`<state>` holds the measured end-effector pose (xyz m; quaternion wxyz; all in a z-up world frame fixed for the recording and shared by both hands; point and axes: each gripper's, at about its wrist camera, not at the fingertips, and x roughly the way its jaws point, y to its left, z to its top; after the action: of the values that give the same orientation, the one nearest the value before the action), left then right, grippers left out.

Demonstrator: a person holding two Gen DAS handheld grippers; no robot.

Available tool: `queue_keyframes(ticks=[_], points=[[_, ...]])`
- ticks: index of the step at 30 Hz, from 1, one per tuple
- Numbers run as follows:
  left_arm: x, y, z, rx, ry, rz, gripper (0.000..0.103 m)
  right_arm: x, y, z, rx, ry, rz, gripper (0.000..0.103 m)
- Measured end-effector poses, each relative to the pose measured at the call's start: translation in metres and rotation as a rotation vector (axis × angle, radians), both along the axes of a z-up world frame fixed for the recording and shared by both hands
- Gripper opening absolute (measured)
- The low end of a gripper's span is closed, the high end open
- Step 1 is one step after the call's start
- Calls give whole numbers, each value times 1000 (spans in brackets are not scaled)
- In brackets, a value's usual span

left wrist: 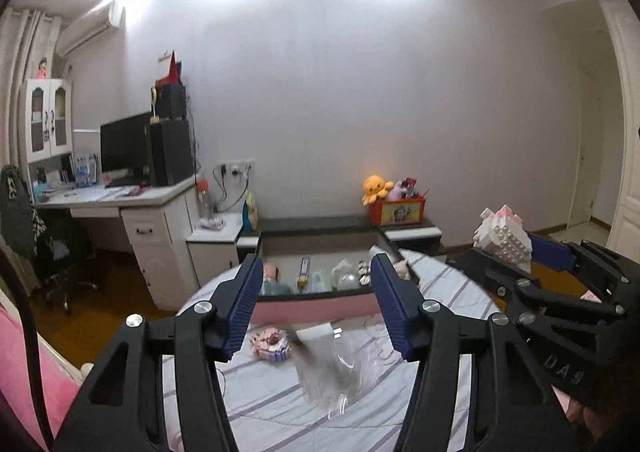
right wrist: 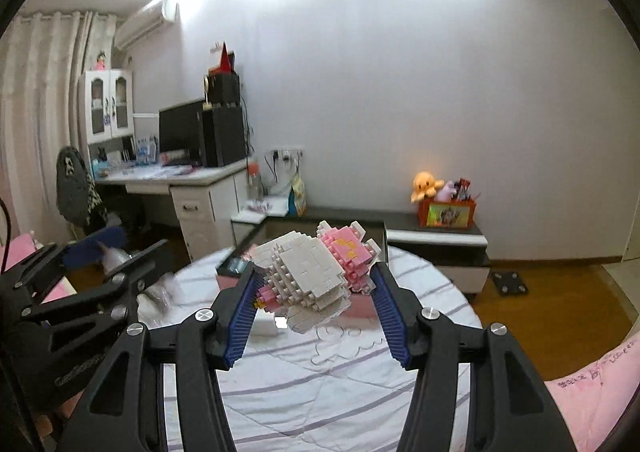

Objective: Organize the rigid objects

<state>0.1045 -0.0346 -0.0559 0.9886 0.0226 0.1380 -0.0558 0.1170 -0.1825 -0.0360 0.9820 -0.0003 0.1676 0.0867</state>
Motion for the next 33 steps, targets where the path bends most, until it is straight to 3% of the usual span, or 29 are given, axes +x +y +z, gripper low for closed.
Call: queue_keyframes(ticks=[4, 6, 8, 11, 13, 14, 17, 21, 23, 25, 30, 33], points=[[9, -6, -2, 19, -30, 13, 55, -13, 6, 14, -11, -46, -15, 57], [33, -3, -20, -5, 39, -15, 57, -3, 8, 12, -22, -38, -29, 57], [61, 2, -51, -12, 166, -5, 57, 18, 7, -6, -28, 11, -40, 57], [76, 22, -89, -94, 283, -27, 58, 48, 1, -54, 17, 158, -24, 57], [83, 37, -108, -158, 346, -27, 71, 54, -1, -75, 26, 194, -28, 57], [84, 40, -114, -172, 362, -17, 72, 58, -1, -83, 39, 218, -21, 57], [76, 46, -123, -192, 383, -22, 72, 63, -5, -95, 46, 249, -14, 57], [37, 46, -120, -201, 340, -85, 87, 55, -9, -96, 53, 244, 0, 57], [17, 44, -119, -178, 321, -147, 90, 50, -9, -94, 52, 240, 5, 57], [-9, 43, -118, -104, 281, -172, 93, 45, -12, -94, 54, 237, 10, 56], [-29, 35, -137, -22, 318, -222, 92, 35, -12, -94, 54, 236, 14, 57], [-26, 25, -152, 22, 355, -229, 73, 31, -10, -94, 53, 239, 21, 56]])
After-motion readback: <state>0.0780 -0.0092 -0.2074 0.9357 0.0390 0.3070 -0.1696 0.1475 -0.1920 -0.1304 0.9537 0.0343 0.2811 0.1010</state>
